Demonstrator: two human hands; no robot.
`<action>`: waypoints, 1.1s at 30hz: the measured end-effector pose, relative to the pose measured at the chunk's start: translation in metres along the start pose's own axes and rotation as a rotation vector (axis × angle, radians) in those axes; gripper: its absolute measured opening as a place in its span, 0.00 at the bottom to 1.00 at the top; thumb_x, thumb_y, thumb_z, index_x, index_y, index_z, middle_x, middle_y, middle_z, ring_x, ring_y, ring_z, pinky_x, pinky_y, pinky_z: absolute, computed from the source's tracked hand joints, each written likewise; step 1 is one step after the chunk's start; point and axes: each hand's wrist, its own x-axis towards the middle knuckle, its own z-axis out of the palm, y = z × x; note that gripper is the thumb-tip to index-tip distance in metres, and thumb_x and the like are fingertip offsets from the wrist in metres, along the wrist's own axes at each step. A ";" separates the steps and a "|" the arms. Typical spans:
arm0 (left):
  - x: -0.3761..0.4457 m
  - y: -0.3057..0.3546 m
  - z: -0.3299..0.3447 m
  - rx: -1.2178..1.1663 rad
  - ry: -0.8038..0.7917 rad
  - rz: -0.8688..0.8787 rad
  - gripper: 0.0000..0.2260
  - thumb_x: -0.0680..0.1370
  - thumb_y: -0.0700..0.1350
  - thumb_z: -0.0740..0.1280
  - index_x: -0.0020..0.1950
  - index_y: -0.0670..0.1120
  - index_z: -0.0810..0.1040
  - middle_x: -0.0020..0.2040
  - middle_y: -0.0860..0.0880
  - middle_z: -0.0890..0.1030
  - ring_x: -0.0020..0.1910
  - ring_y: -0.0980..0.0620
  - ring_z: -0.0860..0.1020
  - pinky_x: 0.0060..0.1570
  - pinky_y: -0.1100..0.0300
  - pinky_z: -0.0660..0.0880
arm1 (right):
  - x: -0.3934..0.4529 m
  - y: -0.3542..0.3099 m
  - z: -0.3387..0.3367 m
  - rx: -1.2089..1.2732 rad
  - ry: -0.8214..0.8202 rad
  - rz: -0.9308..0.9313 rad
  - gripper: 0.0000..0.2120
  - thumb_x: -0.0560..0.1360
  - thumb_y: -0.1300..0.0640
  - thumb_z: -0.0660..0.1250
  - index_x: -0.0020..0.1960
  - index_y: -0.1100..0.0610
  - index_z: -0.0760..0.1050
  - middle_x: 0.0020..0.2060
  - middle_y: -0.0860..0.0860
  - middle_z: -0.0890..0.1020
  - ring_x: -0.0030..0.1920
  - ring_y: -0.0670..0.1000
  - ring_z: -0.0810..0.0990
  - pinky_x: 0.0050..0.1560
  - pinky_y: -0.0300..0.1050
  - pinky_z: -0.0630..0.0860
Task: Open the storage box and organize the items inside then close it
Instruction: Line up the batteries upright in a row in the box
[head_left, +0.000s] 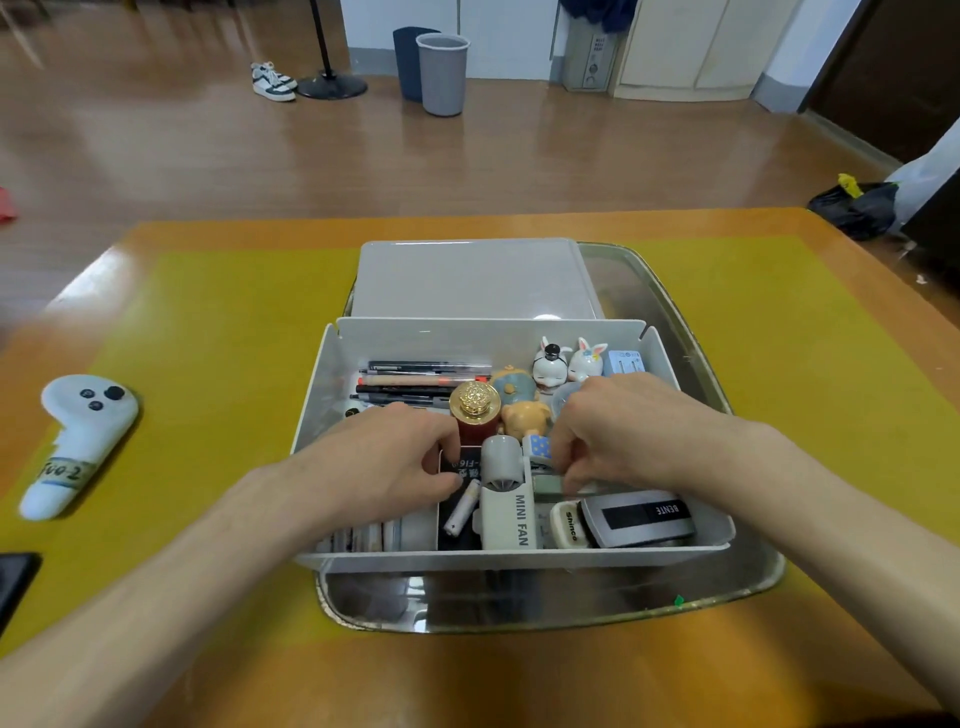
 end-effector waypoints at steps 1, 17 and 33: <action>0.000 0.000 0.000 0.004 0.000 -0.004 0.08 0.77 0.58 0.66 0.50 0.57 0.77 0.41 0.59 0.79 0.41 0.60 0.76 0.43 0.56 0.77 | 0.002 0.001 0.000 -0.011 0.011 0.012 0.06 0.72 0.44 0.75 0.48 0.41 0.84 0.42 0.41 0.82 0.46 0.47 0.80 0.40 0.43 0.71; -0.024 -0.030 -0.031 0.136 0.180 -0.083 0.04 0.78 0.52 0.67 0.45 0.55 0.75 0.44 0.55 0.78 0.45 0.52 0.76 0.37 0.57 0.71 | 0.034 -0.045 -0.025 0.284 0.252 -0.238 0.03 0.76 0.48 0.71 0.49 0.43 0.82 0.41 0.37 0.78 0.45 0.41 0.74 0.46 0.48 0.76; -0.039 -0.039 -0.002 0.398 0.114 0.135 0.09 0.76 0.59 0.67 0.46 0.54 0.78 0.46 0.56 0.81 0.54 0.52 0.80 0.71 0.49 0.57 | 0.048 -0.087 0.002 -0.014 0.022 -0.217 0.06 0.77 0.45 0.69 0.51 0.45 0.78 0.49 0.44 0.79 0.53 0.49 0.76 0.47 0.49 0.74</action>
